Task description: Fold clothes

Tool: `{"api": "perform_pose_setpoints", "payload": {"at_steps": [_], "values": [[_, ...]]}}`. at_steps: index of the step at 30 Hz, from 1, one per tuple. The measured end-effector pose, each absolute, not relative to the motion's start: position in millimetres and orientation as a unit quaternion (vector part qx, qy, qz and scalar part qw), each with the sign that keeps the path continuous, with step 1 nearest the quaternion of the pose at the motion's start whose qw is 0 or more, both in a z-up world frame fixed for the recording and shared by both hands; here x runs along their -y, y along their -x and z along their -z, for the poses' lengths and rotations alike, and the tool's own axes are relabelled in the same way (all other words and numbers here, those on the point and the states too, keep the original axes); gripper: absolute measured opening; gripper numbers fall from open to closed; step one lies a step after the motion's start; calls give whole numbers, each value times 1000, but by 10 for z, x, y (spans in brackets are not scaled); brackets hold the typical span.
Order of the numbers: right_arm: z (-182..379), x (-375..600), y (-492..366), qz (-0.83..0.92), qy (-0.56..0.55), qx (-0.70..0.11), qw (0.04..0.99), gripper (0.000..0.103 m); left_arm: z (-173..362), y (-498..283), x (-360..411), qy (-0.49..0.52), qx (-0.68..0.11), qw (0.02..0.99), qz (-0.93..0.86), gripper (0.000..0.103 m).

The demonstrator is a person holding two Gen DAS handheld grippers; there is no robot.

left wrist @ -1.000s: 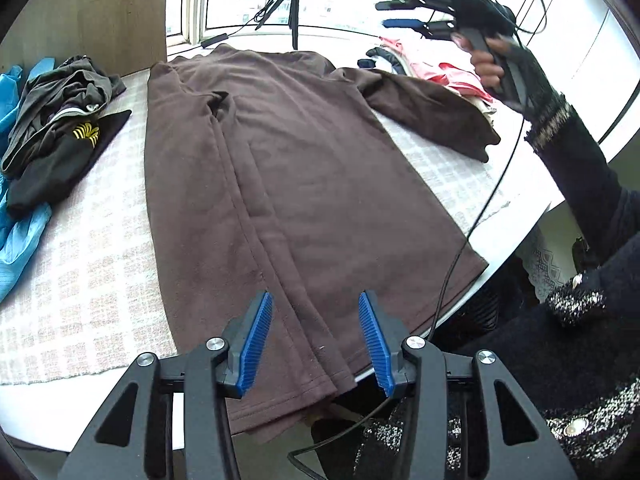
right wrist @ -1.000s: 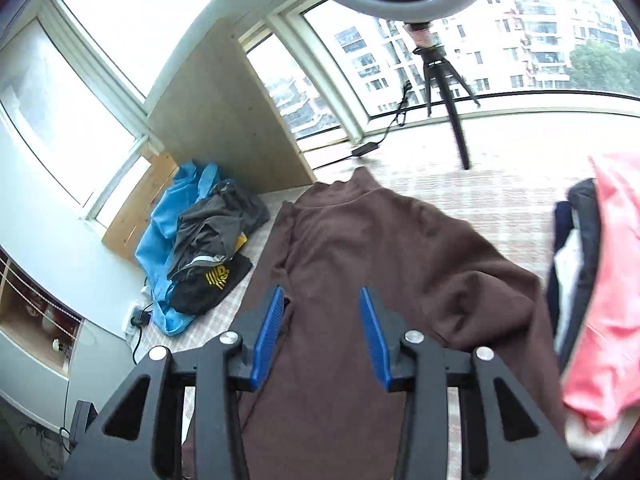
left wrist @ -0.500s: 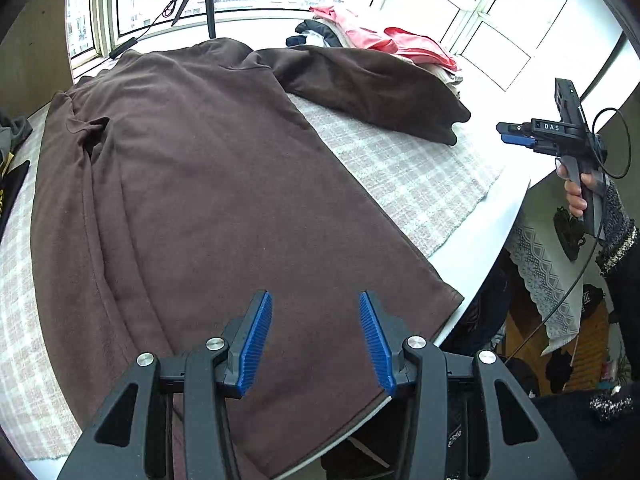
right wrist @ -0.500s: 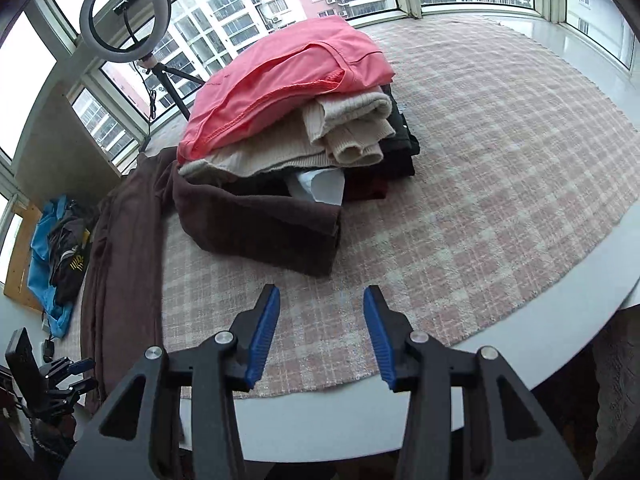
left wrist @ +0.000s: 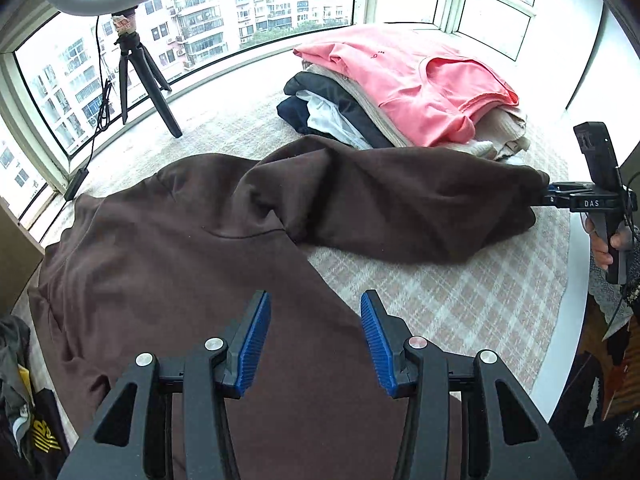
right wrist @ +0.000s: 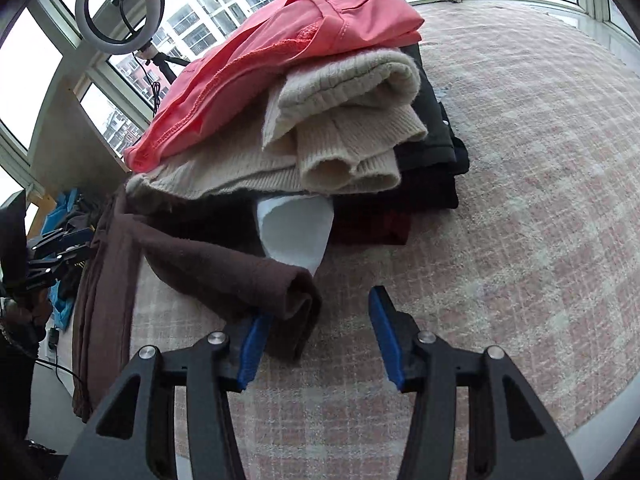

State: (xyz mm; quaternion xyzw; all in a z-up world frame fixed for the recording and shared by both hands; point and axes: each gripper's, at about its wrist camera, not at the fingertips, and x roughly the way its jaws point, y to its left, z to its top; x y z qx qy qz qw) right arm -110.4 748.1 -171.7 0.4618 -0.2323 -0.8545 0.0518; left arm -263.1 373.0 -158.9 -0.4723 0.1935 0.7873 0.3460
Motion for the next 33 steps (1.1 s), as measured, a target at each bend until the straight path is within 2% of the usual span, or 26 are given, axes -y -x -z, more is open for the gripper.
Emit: {"api": "perform_pose_setpoints", "payload": {"at_steps": [5, 7, 8, 9, 13, 17, 20, 24, 28, 33], "values": [[1739, -7407, 1112, 844, -456, 259, 111, 48, 1856, 2931, -3941, 479, -244, 334, -774, 45], [1730, -7381, 1130, 842, -456, 264, 119, 32, 1933, 3019, -3922, 488, -238, 338, -768, 45], [1722, -7374, 1138, 839, -457, 269, 125, 8, 1974, 3056, -3909, 494, -237, 337, -766, 45], [1693, -7378, 1132, 837, -451, 280, 134, 6, 2020, 3086, -3892, 501, -236, 334, -763, 45], [1328, -7523, 1082, 854, -414, 286, 133, 5, 2148, 3084, -3863, 506, -249, 340, -752, 45], [833, -7902, 994, 870, -343, 330, 128, 4, 2168, 3067, -3841, 506, -244, 352, -749, 44], [639, -8002, 968, 880, -328, 323, 119, 4, 2165, 3076, -3808, 509, -236, 353, -749, 45], [783, -8062, 884, 856, -345, 369, 110, 4, 2094, 3041, -3784, 503, -239, 358, -750, 45], [826, -8115, 555, 830, -313, 444, 126, 4, 1875, 2971, -3759, 484, -228, 364, -762, 45], [1068, -7958, 363, 821, -355, 435, 102, 4, 1664, 2648, -3984, 471, -217, 419, -746, 45]]}}
